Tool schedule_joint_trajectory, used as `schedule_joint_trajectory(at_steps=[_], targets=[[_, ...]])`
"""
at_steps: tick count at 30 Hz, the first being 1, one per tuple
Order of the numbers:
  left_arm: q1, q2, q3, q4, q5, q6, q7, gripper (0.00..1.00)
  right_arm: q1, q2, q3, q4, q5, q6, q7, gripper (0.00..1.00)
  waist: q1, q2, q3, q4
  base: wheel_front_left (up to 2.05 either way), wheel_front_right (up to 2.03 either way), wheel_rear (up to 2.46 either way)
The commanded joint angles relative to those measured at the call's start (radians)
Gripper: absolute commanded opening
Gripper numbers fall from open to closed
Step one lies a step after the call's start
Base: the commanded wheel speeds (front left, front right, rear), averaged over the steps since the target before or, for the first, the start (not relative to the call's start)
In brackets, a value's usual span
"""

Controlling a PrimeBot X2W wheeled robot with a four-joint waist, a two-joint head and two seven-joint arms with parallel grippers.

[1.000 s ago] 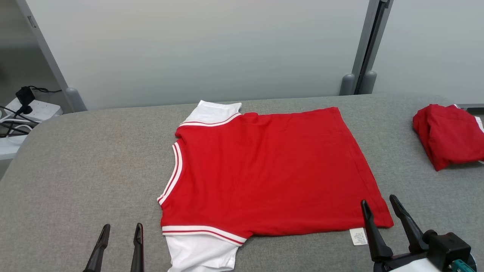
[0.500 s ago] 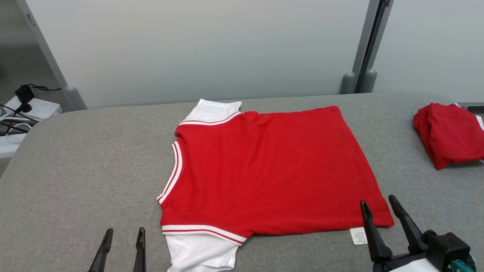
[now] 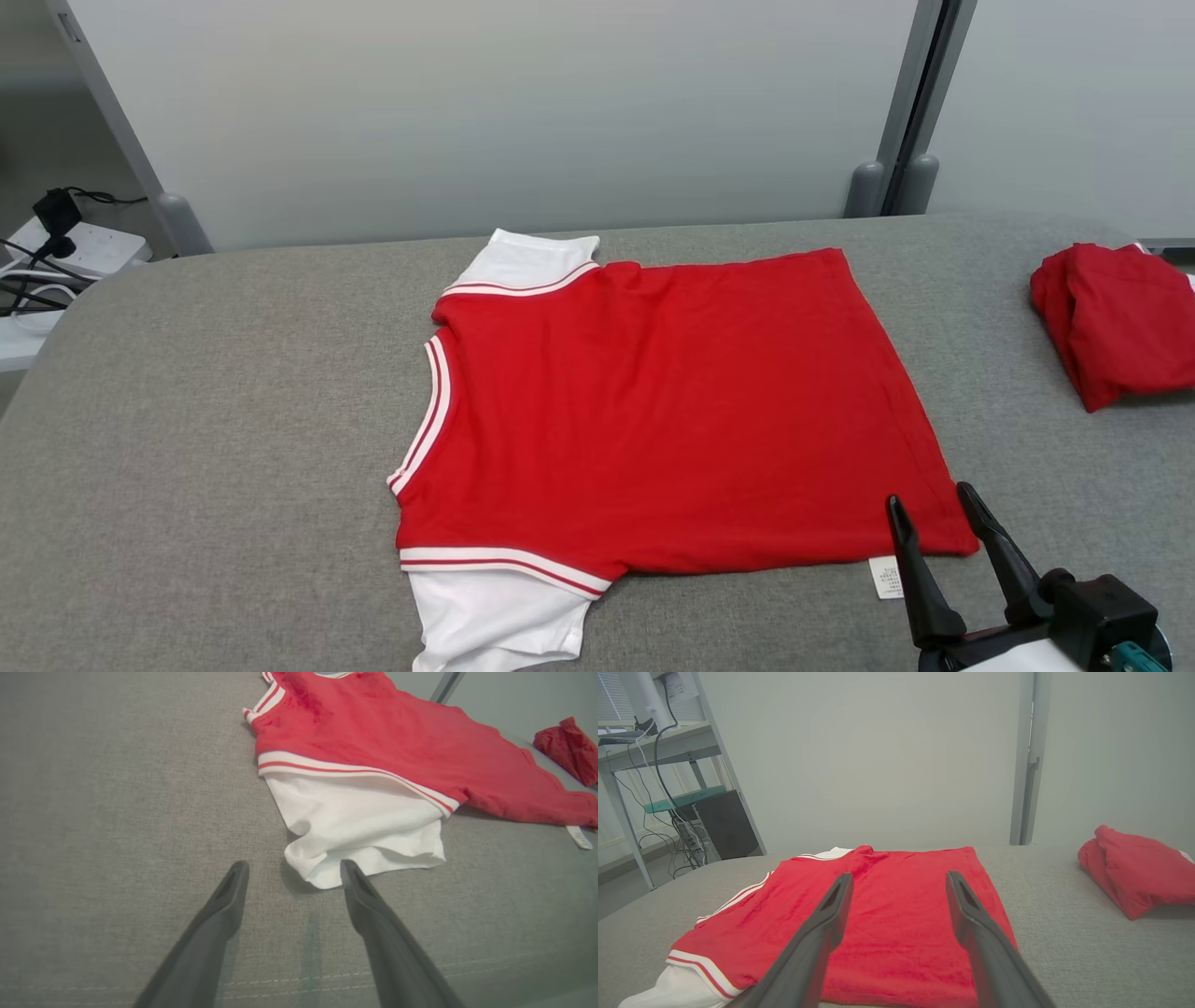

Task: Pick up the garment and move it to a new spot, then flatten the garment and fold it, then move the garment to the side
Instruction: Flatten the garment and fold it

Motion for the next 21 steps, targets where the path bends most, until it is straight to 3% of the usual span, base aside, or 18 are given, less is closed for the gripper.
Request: schedule_joint_trajectory(at_steps=[1,8,9,14,16,17,21], targets=[[-0.081,0.000,0.023,-0.001,-0.020,-0.009,-0.007,1.00,-0.031,-0.016,0.025,-0.030,0.009,0.000,-0.012,1.00,0.0000,-0.0001,0.005,0.002,0.00,0.00,0.00],[-0.126,0.003,0.006,0.055,-0.036,-0.023,0.000,1.00,-0.036,-0.026,0.035,-0.028,0.014,0.000,-0.012,1.00,0.0000,-0.0001,0.018,0.003,0.00,0.00,0.00],[-0.132,0.004,0.002,0.064,-0.037,-0.025,0.002,0.92,-0.037,-0.029,0.035,-0.029,0.015,0.000,-0.012,1.00,0.0000,-0.0001,0.021,0.002,0.00,0.00,0.00],[-0.163,0.007,-0.018,0.104,-0.040,-0.034,-0.001,0.78,-0.038,-0.039,0.037,-0.031,0.015,0.000,-0.012,1.00,0.0000,-0.0001,0.032,0.001,0.00,0.00,0.00],[-0.180,0.008,-0.028,0.128,-0.036,-0.036,-0.007,0.65,-0.039,-0.044,0.040,-0.032,0.016,0.000,-0.012,1.00,0.0000,-0.0001,0.037,-0.001,0.00,0.00,0.00],[-0.185,0.009,-0.030,0.136,-0.035,-0.036,-0.009,0.52,-0.040,-0.046,0.041,-0.032,0.017,0.000,-0.012,1.00,0.0000,-0.0001,0.039,-0.002,0.00,0.00,0.00],[-0.202,0.009,-0.037,0.165,-0.035,-0.036,-0.013,0.29,-0.043,-0.054,0.040,-0.034,0.017,0.000,-0.012,1.00,0.0000,-0.0001,0.047,-0.006,0.00,0.00,0.00]])
